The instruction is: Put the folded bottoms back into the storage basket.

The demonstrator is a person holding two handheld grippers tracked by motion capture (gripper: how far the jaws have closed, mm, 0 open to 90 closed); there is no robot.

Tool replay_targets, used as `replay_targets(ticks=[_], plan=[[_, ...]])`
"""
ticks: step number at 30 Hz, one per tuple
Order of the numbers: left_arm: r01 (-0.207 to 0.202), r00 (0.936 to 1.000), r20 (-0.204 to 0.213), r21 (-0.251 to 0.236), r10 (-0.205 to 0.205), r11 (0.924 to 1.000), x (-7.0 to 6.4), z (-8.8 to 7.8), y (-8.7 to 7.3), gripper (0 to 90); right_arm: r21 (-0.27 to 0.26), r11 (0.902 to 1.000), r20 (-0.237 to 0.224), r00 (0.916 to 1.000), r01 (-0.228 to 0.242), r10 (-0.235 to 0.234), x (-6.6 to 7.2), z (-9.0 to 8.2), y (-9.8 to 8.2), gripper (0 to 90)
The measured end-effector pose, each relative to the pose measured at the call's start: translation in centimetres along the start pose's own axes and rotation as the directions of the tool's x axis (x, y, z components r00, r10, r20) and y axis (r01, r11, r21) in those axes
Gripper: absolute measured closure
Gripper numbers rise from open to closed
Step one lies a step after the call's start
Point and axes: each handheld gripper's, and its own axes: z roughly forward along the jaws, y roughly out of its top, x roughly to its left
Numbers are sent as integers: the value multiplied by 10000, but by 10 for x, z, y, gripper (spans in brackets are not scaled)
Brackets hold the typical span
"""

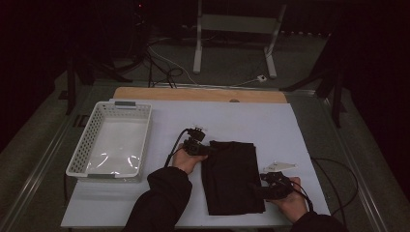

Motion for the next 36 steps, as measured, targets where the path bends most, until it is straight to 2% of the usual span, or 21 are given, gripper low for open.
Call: replay_targets(ticks=[2, 4, 9, 10, 11, 14, 15, 19, 22, 25, 26, 28, 31, 33, 34, 36], plan=[[-126, 9999, -104, -61, 125, 9999, -3, -3, 0, 798, -19, 10000, 102, 9999, -49, 50, 0, -1, 0, 310], [-85, 9999, -140, -146, 83, 9999, -3, -8, -1, 799, -26, 10000, 195, 9998, -43, 43, 0, 0, 0, 293], [-39, 9996, -264, -223, 33, 9997, -2, -17, -6, 799, 355, 9994, 267, 9996, -37, 27, 3, 4, 0, 295], [-21, 9996, -280, -249, 14, 9997, -1, -19, -8, 799, 369, 9993, 341, 9994, 83, -95, 3, 5, -1, 297], [5, 9996, -268, -280, -12, 9996, 0, -20, -9, 799, 498, 9987, 400, 9992, -93, 73, 5, 5, 0, 299], [98, 9997, -221, -331, -105, 9994, 1, -23, -11, 799, 535, 9985, 305, 9995, -100, 84, 3, 6, -1, 315], [80, 9997, -213, -319, -87, 9995, 1, -25, -13, 798, 594, 9979, 192, 9995, -263, 252, 2, 6, -2, 322], [-24, 9997, -232, -351, 16, 9994, -1, -25, -14, 798, 559, 9980, 153, 9995, -283, 275, 2, 5, -1, 314], [3, 9998, -219, -367, -11, 9993, -3, -24, -14, 796, 193, 9996, 98, 9997, -215, 213, 7, 4, 3, 240], [41, 9998, -187, -375, -48, 9993, -3, -23, -14, 795, 608, 9981, 218, 9997, 103, -117, 12, 10, 3, 233], [37, 9998, -194, -367, -44, 9993, -4, -23, -14, 795, 825, 9966, 281, 9996, 65, -88, 13, 12, 2, 228], [33, 9998, -180, -380, -40, 9993, -4, -24, -14, 795, 867, 9959, 374, 9990, -277, 245, 13, 10, 2, 264], [44, 9998, -188, -350, -51, 9994, -4, -24, -14, 794, 1081, 9930, 236, 9987, -477, 455, 12, 6, 1, 302], [67, 9998, -200, -333, -73, 9994, -4, -24, -14, 793, 1170, 9904, 34, 9972, -740, 741, 12, 4, 1, 376], [80, 9998, -200, -328, -87, 9994, -4, -23, -14, 793, 1180, 9877, -162, 9943, -1028, 1054, 12, 3, 1, 417], [83, 9997, -214, -317, -89, 9995, -5, -23, -14, 794, 1167, 9862, -606, 9903, -1176, 1253, 10, 1, -1, 465]])
